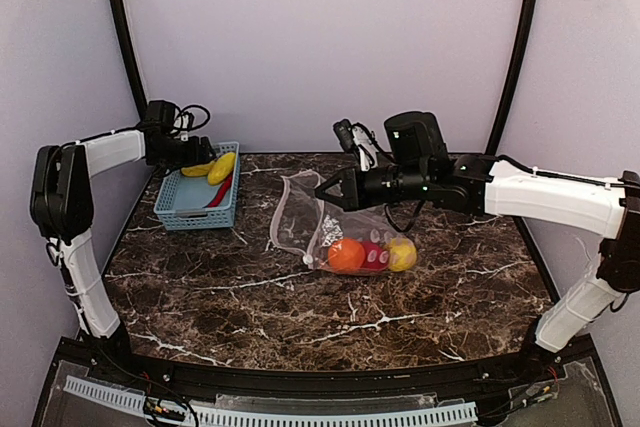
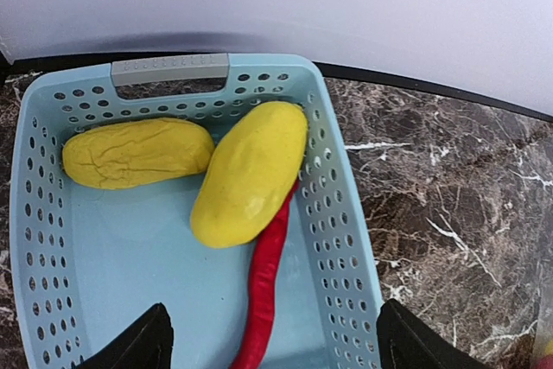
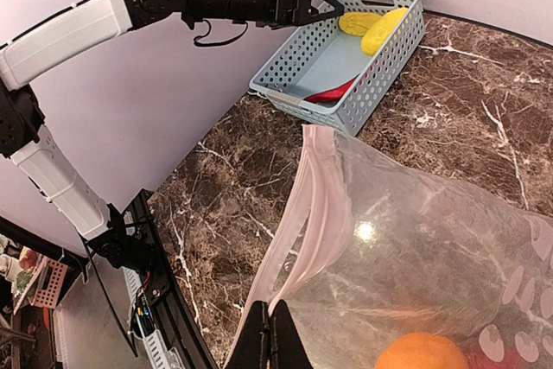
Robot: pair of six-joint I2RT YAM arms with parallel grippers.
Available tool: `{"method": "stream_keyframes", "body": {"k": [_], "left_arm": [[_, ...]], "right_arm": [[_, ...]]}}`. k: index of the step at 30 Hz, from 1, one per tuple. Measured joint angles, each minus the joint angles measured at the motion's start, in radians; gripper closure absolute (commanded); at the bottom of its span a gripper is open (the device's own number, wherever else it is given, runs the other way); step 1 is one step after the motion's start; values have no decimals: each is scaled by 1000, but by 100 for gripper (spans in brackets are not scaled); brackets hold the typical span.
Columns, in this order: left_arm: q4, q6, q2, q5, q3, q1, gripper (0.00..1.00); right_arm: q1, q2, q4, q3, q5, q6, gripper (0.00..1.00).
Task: Place the food in the zip-top bag and seal the zipper
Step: Pick up the fake fruit from the bin.
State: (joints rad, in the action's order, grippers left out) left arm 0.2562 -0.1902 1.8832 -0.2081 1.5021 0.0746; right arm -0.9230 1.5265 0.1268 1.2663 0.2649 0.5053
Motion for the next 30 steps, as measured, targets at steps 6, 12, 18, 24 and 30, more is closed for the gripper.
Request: {"method": "stream_keyframes", "body": {"k": [6, 12, 18, 24, 30], "left_arm": [[7, 34, 130, 75, 117, -5, 20], [30, 65, 251, 105, 225, -5, 22], [50, 79, 336, 101, 292, -5, 23], [76, 89, 402, 82, 359, -4, 23], [92, 102, 434, 48, 373, -2, 20]], "right_arm": [[0, -4, 0, -1, 0, 0, 100], [0, -17, -4, -1, -1, 4, 100], [0, -17, -7, -1, -1, 9, 100], [0, -17, -6, -1, -1, 11, 100], [0, -17, -6, -1, -1, 12, 100]]}}
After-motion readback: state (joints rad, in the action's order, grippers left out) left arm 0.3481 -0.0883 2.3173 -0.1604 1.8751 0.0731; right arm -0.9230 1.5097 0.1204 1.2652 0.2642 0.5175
